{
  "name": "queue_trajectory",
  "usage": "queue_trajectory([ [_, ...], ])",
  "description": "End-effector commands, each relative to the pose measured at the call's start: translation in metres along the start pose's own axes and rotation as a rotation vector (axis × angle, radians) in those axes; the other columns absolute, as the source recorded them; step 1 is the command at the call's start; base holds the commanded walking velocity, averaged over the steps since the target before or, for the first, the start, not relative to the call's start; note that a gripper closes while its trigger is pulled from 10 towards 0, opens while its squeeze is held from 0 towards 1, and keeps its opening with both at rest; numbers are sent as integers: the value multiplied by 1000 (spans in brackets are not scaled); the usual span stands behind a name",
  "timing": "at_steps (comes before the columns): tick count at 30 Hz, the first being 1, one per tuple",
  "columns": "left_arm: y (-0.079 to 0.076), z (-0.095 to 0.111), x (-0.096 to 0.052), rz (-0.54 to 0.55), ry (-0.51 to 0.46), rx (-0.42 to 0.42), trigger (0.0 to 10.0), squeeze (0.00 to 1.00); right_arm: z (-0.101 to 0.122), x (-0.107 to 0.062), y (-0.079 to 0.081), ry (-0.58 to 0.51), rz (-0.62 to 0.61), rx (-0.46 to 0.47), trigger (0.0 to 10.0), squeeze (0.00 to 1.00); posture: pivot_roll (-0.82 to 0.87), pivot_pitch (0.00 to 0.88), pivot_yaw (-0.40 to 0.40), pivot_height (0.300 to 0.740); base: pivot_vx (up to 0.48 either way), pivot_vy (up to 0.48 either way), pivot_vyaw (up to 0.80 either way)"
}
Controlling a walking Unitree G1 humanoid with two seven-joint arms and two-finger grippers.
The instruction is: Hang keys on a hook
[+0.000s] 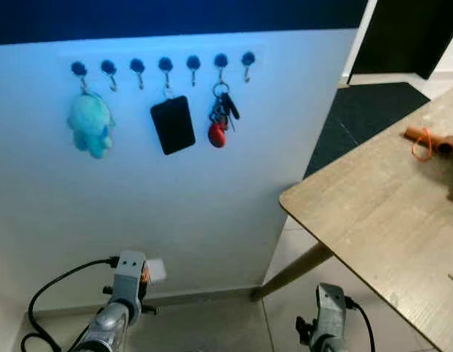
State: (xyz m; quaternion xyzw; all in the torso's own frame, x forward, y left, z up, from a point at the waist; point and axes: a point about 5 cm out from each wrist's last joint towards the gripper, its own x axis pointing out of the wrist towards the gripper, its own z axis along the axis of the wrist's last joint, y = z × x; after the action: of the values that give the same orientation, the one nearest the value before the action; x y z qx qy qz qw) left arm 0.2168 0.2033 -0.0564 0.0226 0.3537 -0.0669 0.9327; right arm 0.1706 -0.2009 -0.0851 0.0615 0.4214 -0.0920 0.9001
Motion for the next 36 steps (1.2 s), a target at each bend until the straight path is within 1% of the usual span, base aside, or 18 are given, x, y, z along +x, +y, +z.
queue_trajectory([
  [1,-1,6,2,-6,-21,7,10000,0,-3,-1,-4,10,-18,32,10000,0,45,0,-9,740,0,0,0],
  [12,-1,5,2,-14,-17,-17,10000,0,-5,-1,-4,17,-14,30,10000,0,50,0,-10,740,0,0,0],
  [26,0,4,1,-16,-16,-19,10000,0,-5,-1,-2,17,-8,26,10000,0,47,0,-12,740,0,443,0],
  [28,0,6,1,-22,-32,-4,10000,0,-5,-1,-2,17,-8,25,10000,0,46,0,-12,740,0,0,0],
  [34,-1,7,1,-35,-42,-6,10000,0,-5,-1,-2,19,-9,25,10000,0,46,0,-10,740,0,0,0],
  [36,-2,7,0,-56,-45,22,10000,0,-6,-1,-1,19,-7,28,10000,0,47,0,-8,740,0,-165,0],
])
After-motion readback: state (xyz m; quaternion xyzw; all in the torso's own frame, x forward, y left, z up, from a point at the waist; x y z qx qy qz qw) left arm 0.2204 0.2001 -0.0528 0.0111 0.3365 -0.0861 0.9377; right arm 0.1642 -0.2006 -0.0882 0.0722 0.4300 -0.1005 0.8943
